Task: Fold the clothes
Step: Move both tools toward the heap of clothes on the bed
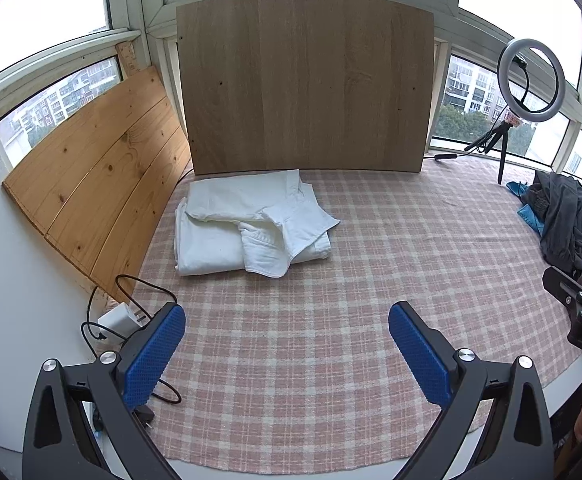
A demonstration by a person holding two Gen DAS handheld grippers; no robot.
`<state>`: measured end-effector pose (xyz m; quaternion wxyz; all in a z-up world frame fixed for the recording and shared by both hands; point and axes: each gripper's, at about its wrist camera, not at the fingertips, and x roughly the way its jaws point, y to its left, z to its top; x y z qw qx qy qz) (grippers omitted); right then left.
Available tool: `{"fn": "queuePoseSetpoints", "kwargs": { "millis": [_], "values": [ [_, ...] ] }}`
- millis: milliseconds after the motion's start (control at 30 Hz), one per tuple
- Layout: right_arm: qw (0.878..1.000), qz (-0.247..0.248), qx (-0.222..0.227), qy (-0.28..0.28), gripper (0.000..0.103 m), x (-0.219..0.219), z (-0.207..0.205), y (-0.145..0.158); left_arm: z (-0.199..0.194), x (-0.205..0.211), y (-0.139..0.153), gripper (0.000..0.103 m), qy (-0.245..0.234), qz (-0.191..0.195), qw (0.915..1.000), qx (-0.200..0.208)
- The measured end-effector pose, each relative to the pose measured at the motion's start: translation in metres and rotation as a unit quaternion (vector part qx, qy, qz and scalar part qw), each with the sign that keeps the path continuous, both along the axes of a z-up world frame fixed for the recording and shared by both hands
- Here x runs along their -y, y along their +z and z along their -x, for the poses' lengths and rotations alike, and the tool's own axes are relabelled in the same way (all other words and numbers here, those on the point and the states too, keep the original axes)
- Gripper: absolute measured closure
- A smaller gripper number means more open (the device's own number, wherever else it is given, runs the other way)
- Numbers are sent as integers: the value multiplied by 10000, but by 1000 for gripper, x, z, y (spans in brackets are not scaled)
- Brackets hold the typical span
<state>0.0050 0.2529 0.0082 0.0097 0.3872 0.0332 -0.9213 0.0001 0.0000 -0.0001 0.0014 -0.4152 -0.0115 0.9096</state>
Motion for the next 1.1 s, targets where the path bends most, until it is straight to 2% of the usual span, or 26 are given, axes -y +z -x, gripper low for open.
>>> {"fn": "queuePoseSetpoints", "kwargs": {
  "millis": [100, 167, 333, 700, 1100],
  "values": [
    [10000, 28, -24, -85, 0, -6, 1, 0, 0, -1, -1, 1, -37, -70, 9999, 63],
    [9999, 42, -34, -139, 0, -8, 0, -1, 0, -13, -1, 1, -50, 174, 9998, 102],
    [9997, 42, 8, -247, 0, -13, -5, -3, 0, -24, -2, 1, -197, 135, 9997, 70],
    [9968, 35, 18, -799, 0, -52, -22, 2, 7, -71, 4, 1, -877, 189, 9960, -29],
    [9894, 33, -15, -1452, 0, -109, -53, 2, 4, -138, 5, 1, -1671, 147, 9858, -64]
  ]
}}
